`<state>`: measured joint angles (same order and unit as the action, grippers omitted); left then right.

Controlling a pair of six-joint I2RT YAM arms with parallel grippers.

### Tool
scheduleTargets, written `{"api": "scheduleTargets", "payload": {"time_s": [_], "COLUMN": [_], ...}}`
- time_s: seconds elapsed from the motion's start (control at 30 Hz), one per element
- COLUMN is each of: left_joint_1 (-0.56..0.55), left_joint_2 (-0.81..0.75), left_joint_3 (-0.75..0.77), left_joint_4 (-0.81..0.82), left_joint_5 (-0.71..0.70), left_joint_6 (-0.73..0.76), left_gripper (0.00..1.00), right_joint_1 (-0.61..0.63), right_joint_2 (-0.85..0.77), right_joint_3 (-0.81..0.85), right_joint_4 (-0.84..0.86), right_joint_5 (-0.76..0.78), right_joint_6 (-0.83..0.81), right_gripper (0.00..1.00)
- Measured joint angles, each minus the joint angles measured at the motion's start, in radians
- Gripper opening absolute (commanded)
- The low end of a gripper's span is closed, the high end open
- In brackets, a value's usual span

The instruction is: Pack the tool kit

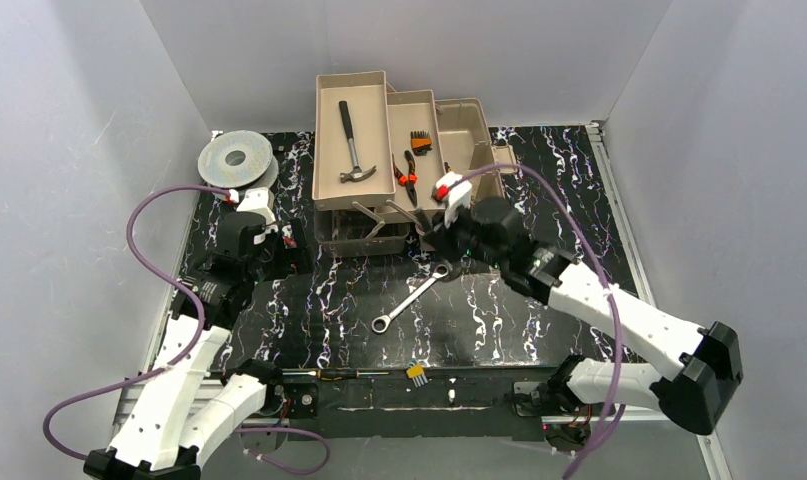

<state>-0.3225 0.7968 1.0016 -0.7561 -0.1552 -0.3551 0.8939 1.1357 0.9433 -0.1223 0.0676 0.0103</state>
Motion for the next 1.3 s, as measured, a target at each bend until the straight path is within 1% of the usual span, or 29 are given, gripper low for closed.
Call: {"api": "scheduleTargets", "payload": {"time_s": [0.17,0.33,0.47,0.63,0.8,0.83,0.87,0.9,0.93,0.97,1.0,1.07,1.2,1.3], "left_joint_1": [0.000,0.000,0.000,0.000,0.000,0.000,0.000,0.000,0.000,0.000,0.000,0.000,0.000,0.000], "left_joint_2": [-0.014,-0.024,-0.023,-0.013,-0.012,-0.014,-0.018,-0.021,-0.025,-0.029,-0.032,-0.033,-0.031,-0.022], "left_joint_3": [0.000,-0.007,-0.011,-0.011,-0.012,-0.013,-0.014,-0.016,-0.020,-0.026,-0.030,-0.040,-0.067,-0.091], "left_joint_4": [0.013,0.019,0.024,0.032,0.032,0.032,0.032,0.033,0.034,0.035,0.034,0.034,0.046,0.056], "left_joint_5": [0.033,0.044,0.045,0.049,0.048,0.048,0.048,0.048,0.048,0.048,0.048,0.052,0.118,0.169], "left_joint_6": [0.005,0.014,0.026,0.041,0.048,0.048,0.048,0.048,0.048,0.048,0.048,0.048,0.050,0.049], "left_gripper": [0.98,0.98,0.98,0.98,0.98,0.98,0.98,0.98,0.98,0.98,0.98,0.98,0.98,0.98], "right_joint_1": [-0.178,-0.342,-0.455,-0.513,-0.517,-0.517,-0.517,-0.518,-0.518,-0.519,-0.520,-0.523,-0.526,-0.527], "right_joint_2": [0.130,0.229,0.308,0.438,0.558,0.579,0.595,0.612,0.640,0.656,0.675,0.696,0.681,0.621], "right_joint_3": [0.182,0.294,0.353,0.459,0.531,0.538,0.543,0.549,0.564,0.572,0.586,0.600,0.599,0.569], "right_joint_4": [-0.065,-0.109,-0.125,-0.162,-0.170,-0.170,-0.171,-0.171,-0.178,-0.180,-0.190,-0.199,-0.218,-0.219], "right_joint_5": [-0.006,-0.024,-0.053,-0.057,-0.070,-0.072,-0.072,-0.072,-0.076,-0.080,-0.082,-0.090,-0.094,-0.095], "right_joint_6": [0.141,0.238,0.283,0.296,0.311,0.317,0.323,0.328,0.334,0.345,0.348,0.356,0.358,0.358], "right_gripper": [0.01,0.01,0.01,0.01,0.01,0.03,0.20,0.40,0.54,0.62,0.65,0.68,0.68,0.68]}}
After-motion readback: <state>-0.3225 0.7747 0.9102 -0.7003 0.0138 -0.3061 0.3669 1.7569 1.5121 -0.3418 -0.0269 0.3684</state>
